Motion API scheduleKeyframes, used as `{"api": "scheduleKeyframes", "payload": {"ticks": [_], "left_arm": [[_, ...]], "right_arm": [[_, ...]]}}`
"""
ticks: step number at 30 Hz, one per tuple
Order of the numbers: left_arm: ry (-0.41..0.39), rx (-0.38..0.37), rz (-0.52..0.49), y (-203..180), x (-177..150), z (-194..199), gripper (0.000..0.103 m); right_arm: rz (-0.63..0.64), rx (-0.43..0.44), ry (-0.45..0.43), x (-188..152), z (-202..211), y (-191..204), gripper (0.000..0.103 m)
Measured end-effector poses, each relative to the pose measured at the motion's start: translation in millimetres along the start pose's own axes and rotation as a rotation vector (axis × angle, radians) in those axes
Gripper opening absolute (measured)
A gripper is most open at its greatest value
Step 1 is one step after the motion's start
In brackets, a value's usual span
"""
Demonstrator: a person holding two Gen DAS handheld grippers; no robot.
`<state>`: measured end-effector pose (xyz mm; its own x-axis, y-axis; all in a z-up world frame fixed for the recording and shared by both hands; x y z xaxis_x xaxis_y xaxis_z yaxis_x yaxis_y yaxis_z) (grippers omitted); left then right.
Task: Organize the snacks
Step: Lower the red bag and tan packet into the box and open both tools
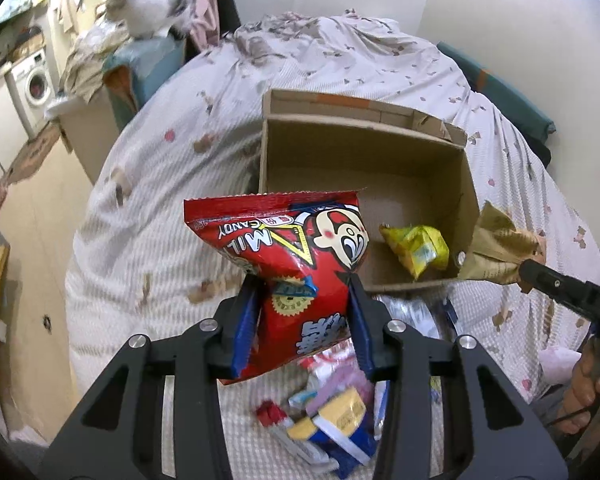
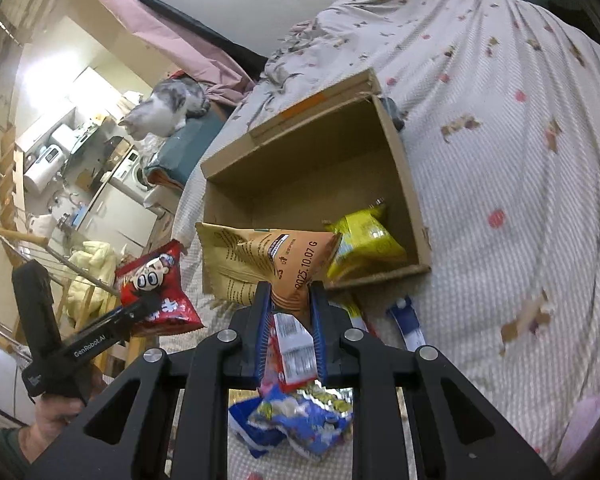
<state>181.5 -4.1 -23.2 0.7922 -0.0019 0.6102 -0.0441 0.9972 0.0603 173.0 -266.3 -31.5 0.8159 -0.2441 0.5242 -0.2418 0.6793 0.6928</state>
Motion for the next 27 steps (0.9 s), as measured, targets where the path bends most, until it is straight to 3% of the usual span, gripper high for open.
{"api": "scheduleKeyframes", "payload": {"ticks": [11, 19, 27], "left_arm": [[-0.05, 0.036, -0.062, -21.1, 42.7, -36.6, 0.037], [-0.015, 0.041, -0.057, -21.8, 38.0, -70.7, 0.037], [0.016, 0.038, -0.054, -23.1, 30.9, -81.0, 0.037]], "right_arm": [[0.084, -0.07, 0.052, 42.6, -56.5, -8.0, 0.02], [0.121, -0.1, 0.107, 45.0, -90.6, -15.7, 0.02], [0.116, -0.09, 0.135, 41.3, -102.5, -17.2, 0.02]]}}
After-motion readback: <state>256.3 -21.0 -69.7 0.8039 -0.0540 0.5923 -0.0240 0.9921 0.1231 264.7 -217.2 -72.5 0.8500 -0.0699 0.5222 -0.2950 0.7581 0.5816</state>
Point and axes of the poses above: each gripper's, at about its wrist camera, not at the fingertips, and z roughly against the way its jaws point, y to its left, x to its top, the point moved 4 cm from there along -z, roughly the way its jaws point, and after that the axes turned 12 degrees about x, right-handed, at the moved point
